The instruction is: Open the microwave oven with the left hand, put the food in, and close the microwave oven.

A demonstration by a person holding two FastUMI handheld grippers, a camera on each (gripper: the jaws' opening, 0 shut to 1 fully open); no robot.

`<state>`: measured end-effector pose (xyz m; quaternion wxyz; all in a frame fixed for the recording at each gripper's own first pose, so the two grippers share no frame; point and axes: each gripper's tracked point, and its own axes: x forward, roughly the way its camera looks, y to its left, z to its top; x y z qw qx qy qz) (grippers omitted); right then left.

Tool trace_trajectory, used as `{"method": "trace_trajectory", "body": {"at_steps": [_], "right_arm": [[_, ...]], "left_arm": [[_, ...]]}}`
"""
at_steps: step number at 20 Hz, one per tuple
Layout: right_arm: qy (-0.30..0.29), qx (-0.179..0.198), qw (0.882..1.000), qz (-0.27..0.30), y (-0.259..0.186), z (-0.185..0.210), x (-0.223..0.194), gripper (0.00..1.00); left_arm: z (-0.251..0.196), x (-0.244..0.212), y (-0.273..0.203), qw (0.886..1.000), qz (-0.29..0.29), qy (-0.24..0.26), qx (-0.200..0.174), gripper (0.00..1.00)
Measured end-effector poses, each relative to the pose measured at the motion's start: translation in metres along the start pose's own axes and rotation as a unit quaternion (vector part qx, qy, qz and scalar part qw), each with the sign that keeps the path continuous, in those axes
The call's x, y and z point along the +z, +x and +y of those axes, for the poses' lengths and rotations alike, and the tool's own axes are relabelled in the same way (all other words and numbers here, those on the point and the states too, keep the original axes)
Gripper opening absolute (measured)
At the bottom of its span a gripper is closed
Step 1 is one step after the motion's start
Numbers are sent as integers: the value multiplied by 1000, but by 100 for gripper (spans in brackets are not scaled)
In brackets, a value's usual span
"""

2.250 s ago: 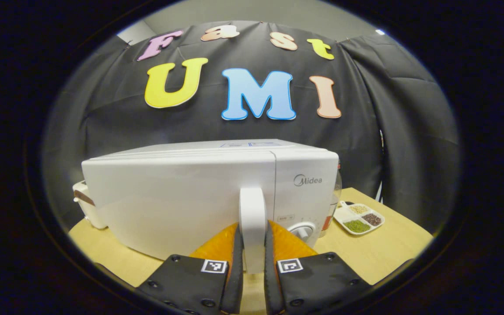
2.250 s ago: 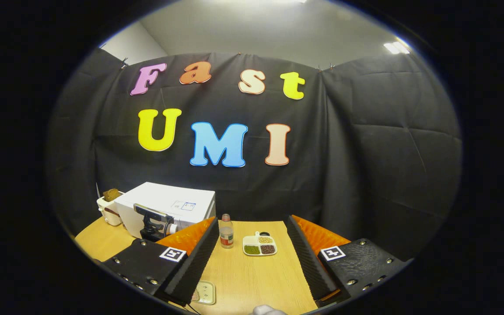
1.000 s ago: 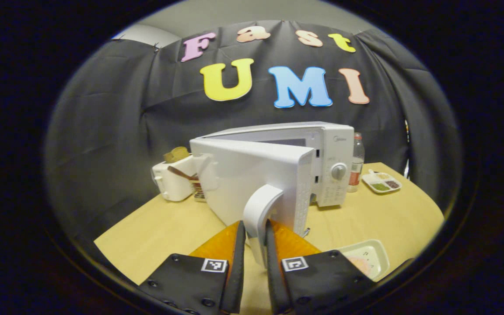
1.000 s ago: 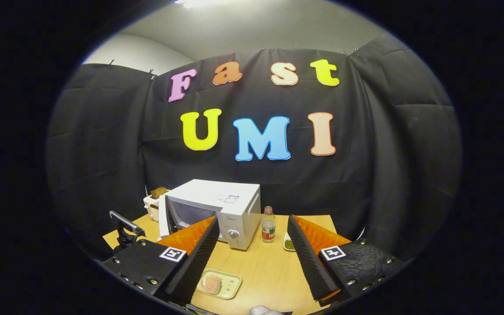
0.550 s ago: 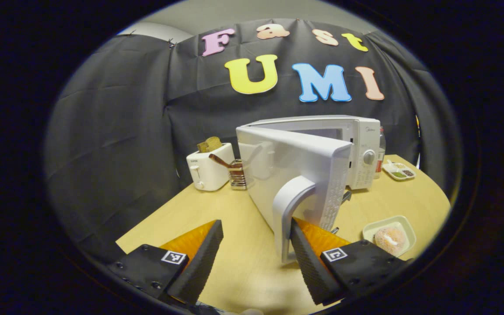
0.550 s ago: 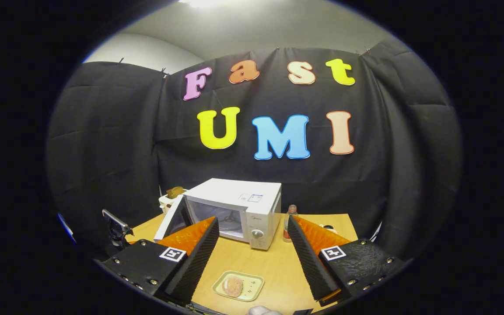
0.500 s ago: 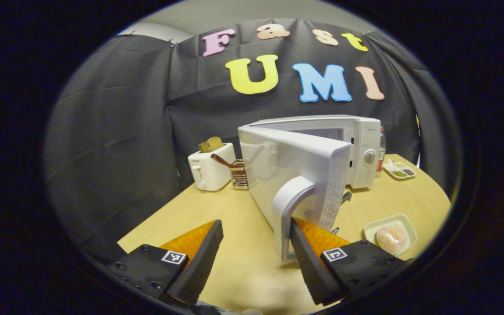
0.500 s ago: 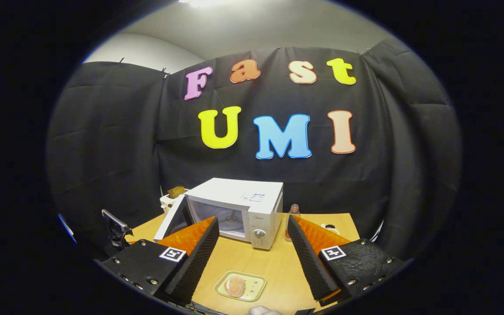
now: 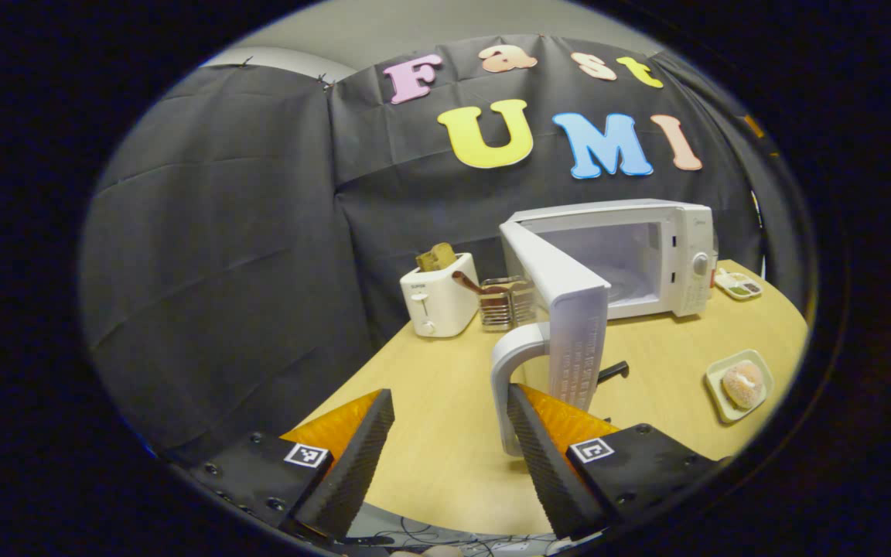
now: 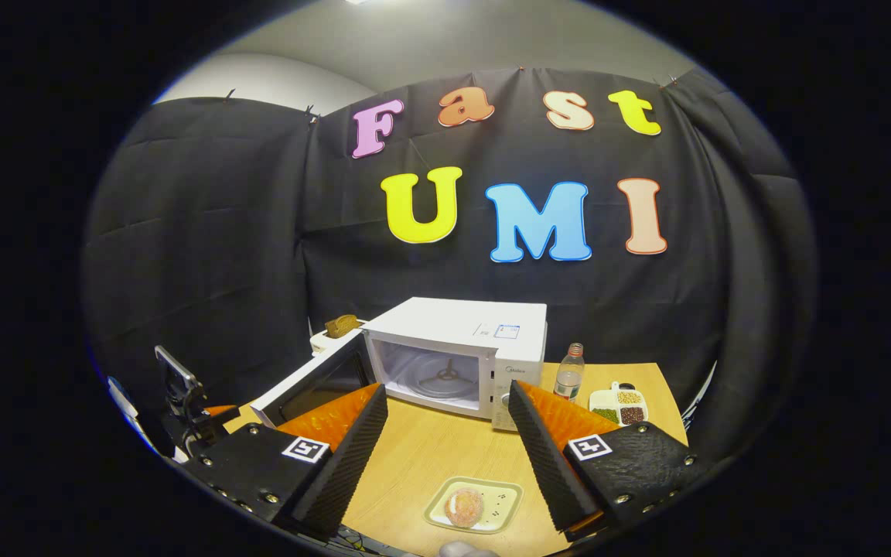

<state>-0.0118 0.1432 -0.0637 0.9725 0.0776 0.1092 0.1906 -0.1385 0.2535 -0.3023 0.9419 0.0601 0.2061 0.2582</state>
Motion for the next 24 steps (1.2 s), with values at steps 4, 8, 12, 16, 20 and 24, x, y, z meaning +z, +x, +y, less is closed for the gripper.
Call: {"method": "trace_trajectory", "body": {"at_steps": [4, 8, 12, 16, 20, 24], "right_arm": [[-6, -1, 1000, 4, 14, 16, -10, 96], [-25, -5, 999, 29, 25, 13, -44, 97], [-21, -29, 995, 94, 32, -7, -116, 97], [-46, -38, 984, 165, 35, -20, -197, 97], [-70, -30, 975, 211, 43, -21, -255, 97], [-69, -26, 969, 238, 55, -21, -292, 96]], "left_arm": [[29, 0, 12, 1000, 1, 1, 16, 96], [32, 12, 8, 1000, -10, -3, 13, 94], [32, 40, -8, 1000, -28, -3, 4, 94], [37, 90, -27, 998, -60, -19, -6, 97], [27, 148, -42, 995, -97, -22, -25, 99], [1, 200, -49, 988, -136, -42, -57, 100]]}}
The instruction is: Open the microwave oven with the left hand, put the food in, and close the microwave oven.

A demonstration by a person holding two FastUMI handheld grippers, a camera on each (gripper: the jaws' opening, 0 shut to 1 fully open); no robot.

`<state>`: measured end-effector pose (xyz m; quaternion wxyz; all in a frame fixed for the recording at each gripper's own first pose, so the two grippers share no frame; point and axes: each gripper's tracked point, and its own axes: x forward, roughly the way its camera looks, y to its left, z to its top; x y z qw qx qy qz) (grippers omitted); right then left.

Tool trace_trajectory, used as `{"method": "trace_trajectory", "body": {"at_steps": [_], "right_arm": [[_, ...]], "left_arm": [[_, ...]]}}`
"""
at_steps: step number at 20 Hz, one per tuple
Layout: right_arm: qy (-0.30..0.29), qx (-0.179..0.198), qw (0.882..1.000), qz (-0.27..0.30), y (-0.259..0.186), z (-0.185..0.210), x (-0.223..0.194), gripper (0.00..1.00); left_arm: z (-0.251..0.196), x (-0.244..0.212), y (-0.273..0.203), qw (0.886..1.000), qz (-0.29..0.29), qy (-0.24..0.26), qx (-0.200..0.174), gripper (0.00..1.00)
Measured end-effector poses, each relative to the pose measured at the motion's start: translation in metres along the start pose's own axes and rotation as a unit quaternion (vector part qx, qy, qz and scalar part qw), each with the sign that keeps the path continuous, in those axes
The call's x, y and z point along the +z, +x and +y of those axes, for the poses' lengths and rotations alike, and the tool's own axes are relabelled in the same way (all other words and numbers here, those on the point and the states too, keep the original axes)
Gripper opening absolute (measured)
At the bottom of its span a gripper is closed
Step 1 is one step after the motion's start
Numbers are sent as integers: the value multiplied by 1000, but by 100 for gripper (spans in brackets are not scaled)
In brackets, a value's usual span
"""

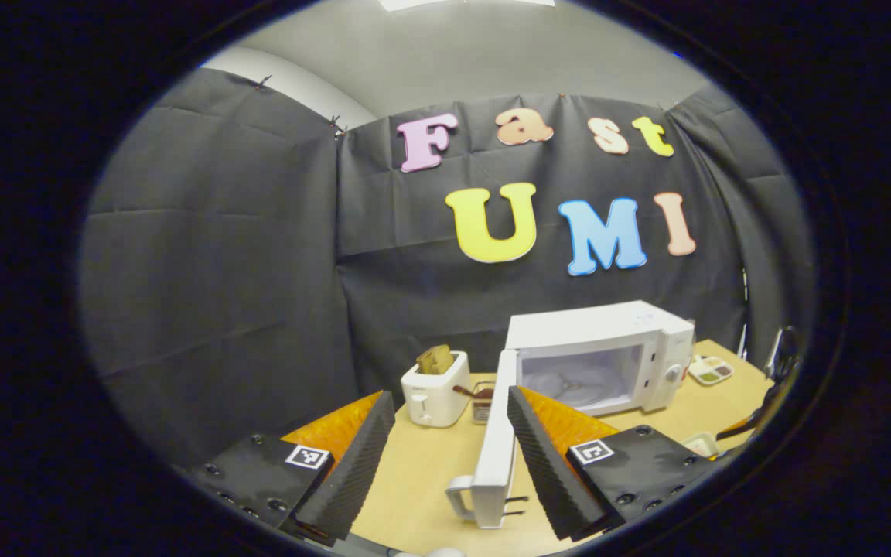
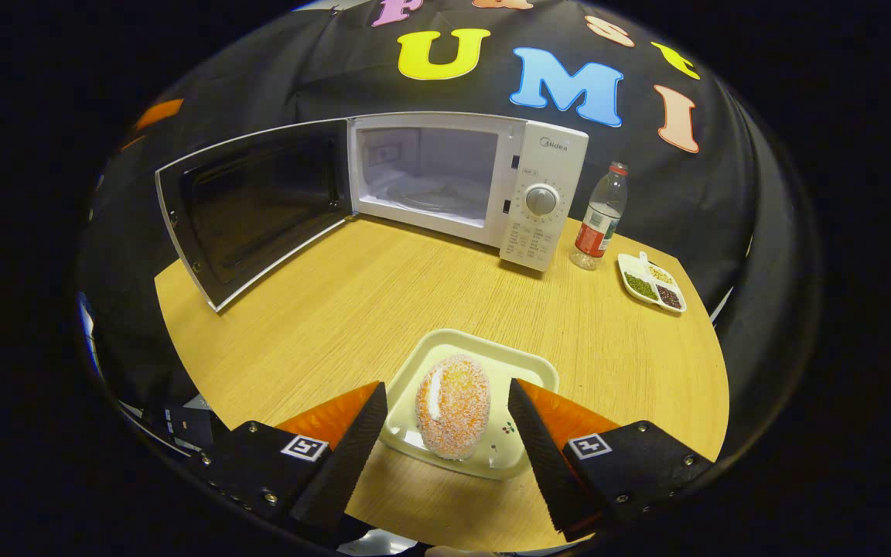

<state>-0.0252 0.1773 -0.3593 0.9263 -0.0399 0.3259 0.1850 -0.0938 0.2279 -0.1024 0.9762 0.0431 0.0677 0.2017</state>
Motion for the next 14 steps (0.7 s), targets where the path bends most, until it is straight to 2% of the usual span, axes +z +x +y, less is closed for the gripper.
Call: {"method": "trace_trajectory", "body": {"at_steps": [4, 9, 10, 12, 13, 14], "right_arm": [[2, -3, 1000, 14, 24, -1, -14, 96], [15, -3, 999, 29, 41, -6, -26, 96], [16, -3, 999, 32, 43, -6, -29, 96], [17, 4, 999, 31, 45, -5, -29, 96], [19, 12, 999, 38, 47, -2, -32, 85], [21, 18, 999, 35, 45, -2, -30, 81]], "left_arm": [[-28, 17, 13, 999, -12, 16, -27, 100], [-55, 18, 21, 999, -6, 1, -50, 100], [-58, 18, 23, 999, -4, 0, -52, 97], [-63, 20, 25, 998, -6, 6, -56, 100], [-64, 20, 26, 998, -6, 10, -57, 100], [-64, 20, 26, 998, -6, 13, -58, 100]]}}
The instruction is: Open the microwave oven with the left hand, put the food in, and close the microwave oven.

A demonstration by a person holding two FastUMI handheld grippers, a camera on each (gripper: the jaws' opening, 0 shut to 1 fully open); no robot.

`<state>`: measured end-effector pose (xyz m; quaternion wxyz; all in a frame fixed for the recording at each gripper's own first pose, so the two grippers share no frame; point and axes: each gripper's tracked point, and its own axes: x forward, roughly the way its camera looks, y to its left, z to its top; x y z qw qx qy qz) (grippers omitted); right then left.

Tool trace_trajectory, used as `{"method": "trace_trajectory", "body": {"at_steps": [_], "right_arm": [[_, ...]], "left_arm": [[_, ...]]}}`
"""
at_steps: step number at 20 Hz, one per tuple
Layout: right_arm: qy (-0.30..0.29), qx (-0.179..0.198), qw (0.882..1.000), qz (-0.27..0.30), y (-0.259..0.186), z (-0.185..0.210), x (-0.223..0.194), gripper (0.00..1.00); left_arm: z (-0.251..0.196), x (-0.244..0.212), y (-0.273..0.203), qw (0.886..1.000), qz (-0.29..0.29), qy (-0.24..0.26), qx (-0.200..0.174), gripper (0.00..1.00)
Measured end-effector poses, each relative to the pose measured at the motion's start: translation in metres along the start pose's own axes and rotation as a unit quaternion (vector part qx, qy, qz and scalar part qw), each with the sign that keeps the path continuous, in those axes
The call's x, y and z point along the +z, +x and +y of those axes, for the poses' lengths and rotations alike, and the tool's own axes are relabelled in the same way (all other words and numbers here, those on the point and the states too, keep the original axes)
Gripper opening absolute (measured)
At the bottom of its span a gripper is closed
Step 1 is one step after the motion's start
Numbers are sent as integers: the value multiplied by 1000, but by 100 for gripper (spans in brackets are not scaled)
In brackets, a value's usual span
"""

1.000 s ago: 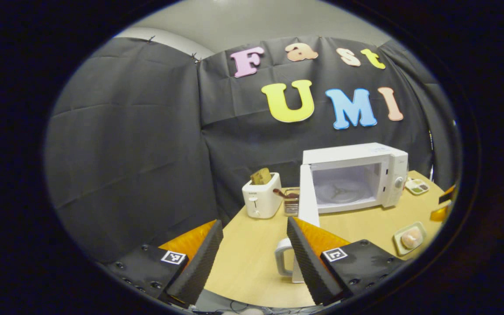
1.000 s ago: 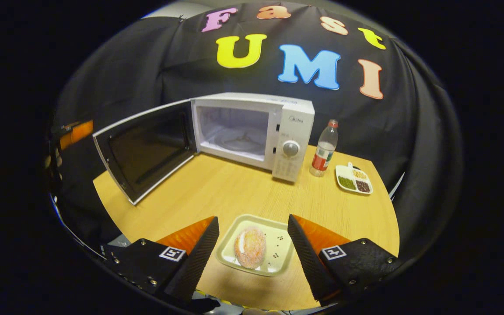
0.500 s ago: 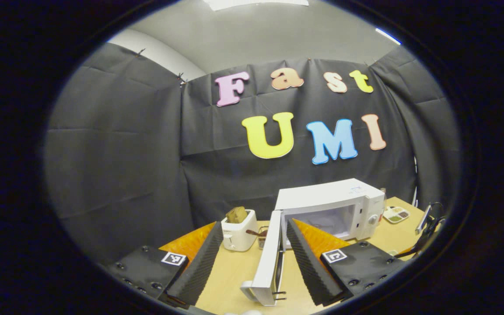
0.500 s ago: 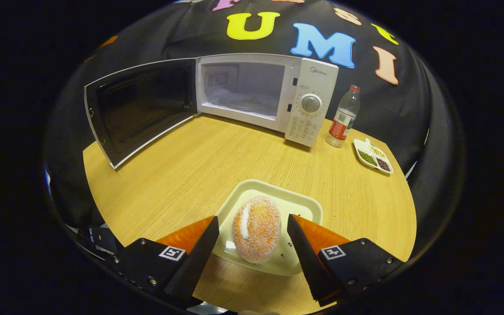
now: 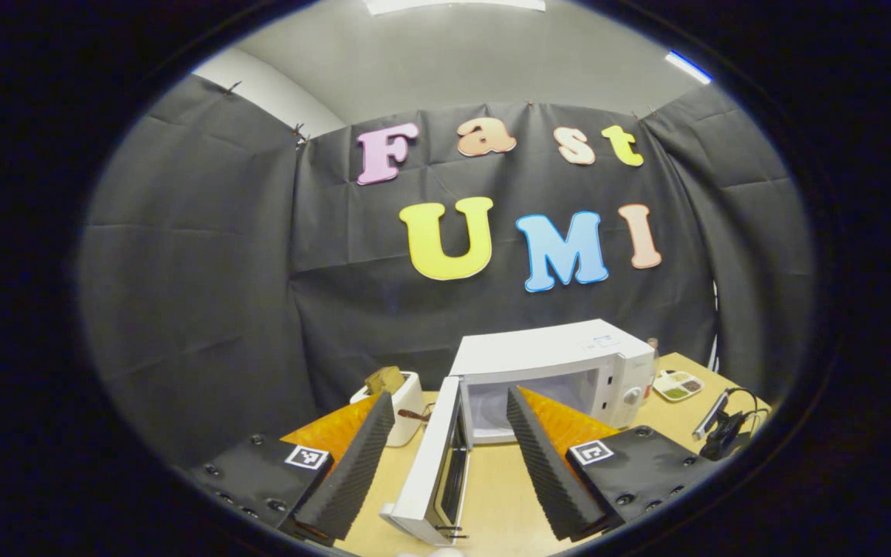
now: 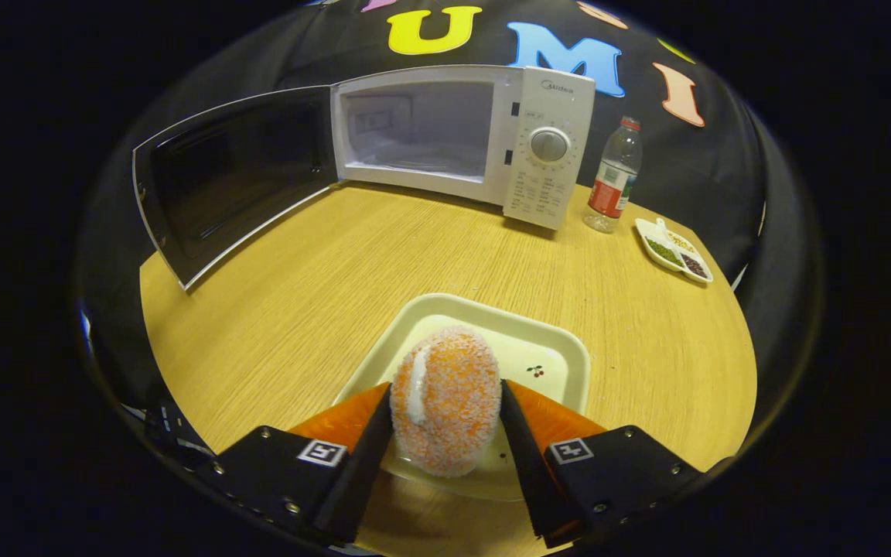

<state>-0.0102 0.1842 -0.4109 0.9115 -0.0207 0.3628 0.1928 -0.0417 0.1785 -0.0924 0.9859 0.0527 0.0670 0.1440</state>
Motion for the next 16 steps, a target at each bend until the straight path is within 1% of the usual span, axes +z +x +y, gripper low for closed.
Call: {"method": "trace_trajectory", "body": {"at_steps": [1, 2, 3, 4, 5, 6, 8, 11, 12, 13, 14, 15, 16], "right_arm": [[-1, 6, 1000, 5, 2, 0, 0, 78], [2, 12, 1000, 9, 2, 1, 0, 72], [2, 17, 1000, 12, 1, 0, 1, 71], [0, 26, 999, 24, -1, 2, -1, 64], [1, 27, 999, 21, -4, 1, 5, 64], [6, 30, 999, 9, -9, 0, 15, 64], [21, 35, 999, -8, -15, 2, 36, 64], [60, 50, 996, -35, -20, 11, 77, 64], [67, 56, 995, -48, -19, 16, 95, 60], [71, 60, 994, -58, -15, 21, 112, 63], [76, 67, 992, -69, -11, 27, 129, 63], [86, 74, 990, -79, -5, 34, 145, 63], [99, 83, 988, -87, 1, 42, 160, 64]], "left_arm": [[0, 1, 1, 1000, 1, 0, 0, 100], [-1, -1, 3, 1000, 4, 0, -1, 100], [0, -3, 4, 1000, 7, 1, 0, 97], [0, -4, 6, 1000, 9, 1, 0, 100], [1, -4, 6, 1000, 9, 4, 3, 97], [3, -7, 8, 1000, 11, 5, 3, 100], [5, -8, 9, 1000, 12, 11, 3, 100], [4, -8, 10, 1000, 13, 8, 1, 100], [4, -9, 11, 1000, 12, 5, 1, 100], [2, -10, 12, 1000, 12, 4, -2, 100], [1, -11, 14, 1000, 14, 5, -3, 100], [1, -12, 16, 1000, 14, 6, -5, 97], [2, -13, 17, 1000, 16, 6, -4, 97]]}}
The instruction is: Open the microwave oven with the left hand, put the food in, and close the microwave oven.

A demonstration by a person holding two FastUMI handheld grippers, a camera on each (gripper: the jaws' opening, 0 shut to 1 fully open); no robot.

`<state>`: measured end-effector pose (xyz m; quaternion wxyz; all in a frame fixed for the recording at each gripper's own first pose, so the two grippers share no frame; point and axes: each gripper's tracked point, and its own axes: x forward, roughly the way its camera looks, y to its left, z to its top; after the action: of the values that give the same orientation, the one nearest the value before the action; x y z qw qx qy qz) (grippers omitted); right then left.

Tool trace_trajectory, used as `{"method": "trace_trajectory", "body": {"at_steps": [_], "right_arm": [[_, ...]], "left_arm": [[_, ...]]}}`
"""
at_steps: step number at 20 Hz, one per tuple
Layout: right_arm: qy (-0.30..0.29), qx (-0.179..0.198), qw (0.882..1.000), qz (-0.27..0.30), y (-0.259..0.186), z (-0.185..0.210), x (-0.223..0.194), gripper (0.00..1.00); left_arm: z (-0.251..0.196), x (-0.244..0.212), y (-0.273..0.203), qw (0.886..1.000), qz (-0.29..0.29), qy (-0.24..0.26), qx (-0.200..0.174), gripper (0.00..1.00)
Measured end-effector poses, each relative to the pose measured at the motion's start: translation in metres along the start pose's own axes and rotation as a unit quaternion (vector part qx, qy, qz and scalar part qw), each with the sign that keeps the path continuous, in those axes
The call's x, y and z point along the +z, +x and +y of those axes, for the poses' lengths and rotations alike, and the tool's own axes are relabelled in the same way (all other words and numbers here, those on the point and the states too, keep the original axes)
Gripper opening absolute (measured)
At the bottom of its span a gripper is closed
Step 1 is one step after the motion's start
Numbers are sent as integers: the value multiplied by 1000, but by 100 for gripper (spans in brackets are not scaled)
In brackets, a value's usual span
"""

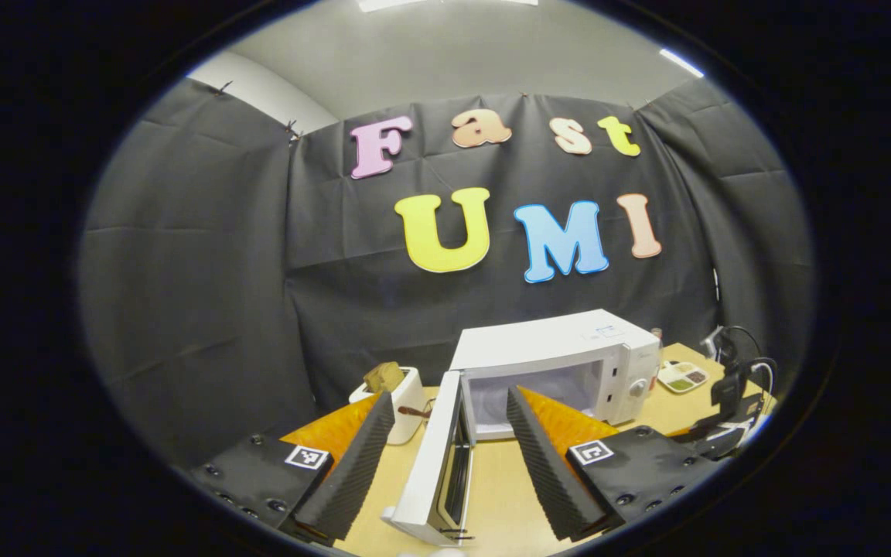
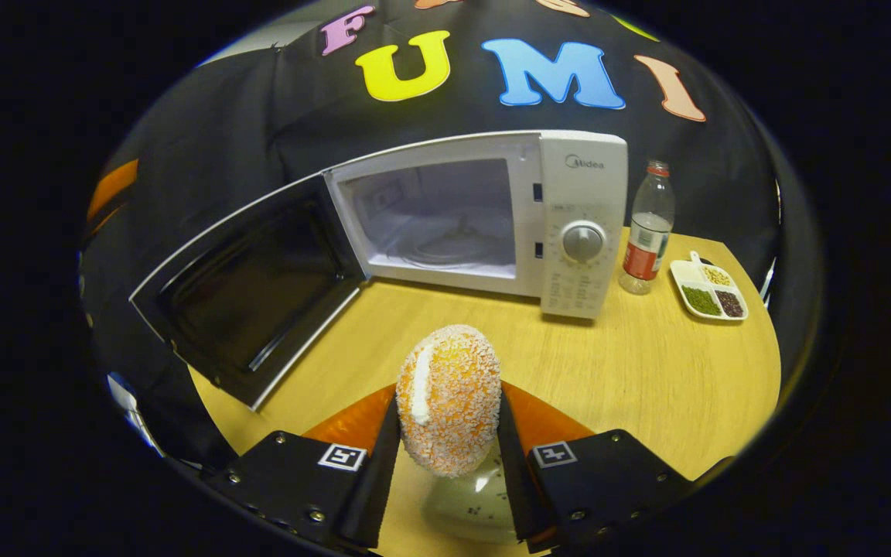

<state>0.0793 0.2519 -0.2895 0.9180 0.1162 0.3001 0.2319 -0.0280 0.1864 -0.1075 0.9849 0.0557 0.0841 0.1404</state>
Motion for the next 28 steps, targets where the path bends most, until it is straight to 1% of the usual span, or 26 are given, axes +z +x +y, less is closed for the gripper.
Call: {"method": "trace_trajectory", "body": {"at_steps": [1, 2, 5, 6, 8, 10, 13, 14, 15, 17, 18, 19, 20, 21, 22, 23, 24, 25, 26, 27, 28], "right_arm": [[12, 8, 1000, -8, 10, 9, 12, 63], [18, 9, 1000, -16, 21, 16, 21, 63], [44, 19, 998, -42, 58, 37, 47, 63], [60, 21, 997, -48, 71, 42, 54, 63], [87, 11, 994, -68, 100, 49, 71, 63], [102, -7, 990, -94, 127, 53, 88, 63], [126, -42, 982, -131, 163, 50, 116, 63], [130, -56, 979, -144, 173, 47, 124, 63], [132, -72, 977, -153, 182, 42, 131, 63], [114, -107, 972, -174, 195, 31, 143, 63], [103, -125, 970, -183, 202, 24, 148, 63], [106, -135, 966, -192, 208, 19, 153, 63], [108, -146, 963, -201, 214, 11, 156, 63], [109, -160, 960, -203, 220, 4, 157, 63], [111, -163, 959, -202, 227, -1, 155, 63], [112, -168, 959, -199, 233, -6, 151, 63], [117, -179, 958, -193, 239, -12, 148, 63], [124, -191, 956, -187, 242, -17, 143, 66], [128, -189, 956, -183, 244, -16, 140, 68], [127, -188, 958, -174, 245, -13, 137, 76], [120, -185, 960, -173, 241, -8, 135, 80]], "left_arm": [[1, 0, 2, 1000, 1, -2, -1, 97], [2, -1, 3, 1000, 2, -4, 1, 100], [8, -3, 8, 1000, 4, -5, 3, 100], [10, -5, 9, 1000, 4, -4, 4, 94], [11, -12, 11, 1000, 10, -6, 5, 100], [11, -18, 16, 1000, 14, -2, 2, 100], [9, -20, 23, 999, 11, 28, -11, 100], [5, -22, 25, 999, 10, 29, -17, 94], [1, -24, 27, 999, 11, 27, -24, 95], [-3, -30, 30, 999, 13, 23, -30, 97], [-4, -35, 31, 999, 13, 23, -32, 100], [-4, -38, 31, 999, 14, 23, -33, 97], [-2, -41, 31, 999, 11, 26, -32, 94], [1, -41, 32, 999, 5, 29, -29, 100], [3, -49, 32, 999, 12, 31, -27, 97], [5, -55, 32, 999, 19, 30, -26, 100], [6, -58, 33, 999, 22, 27, -25, 94], [7, -59, 33, 999, 25, 27, -23, 97], [9, -59, 32, 999, 25, 27, -21, 94], [11, -58, 31, 999, 25, 29, -20, 100], [12, -57, 30, 999, 24, 31, -18, 99]]}}
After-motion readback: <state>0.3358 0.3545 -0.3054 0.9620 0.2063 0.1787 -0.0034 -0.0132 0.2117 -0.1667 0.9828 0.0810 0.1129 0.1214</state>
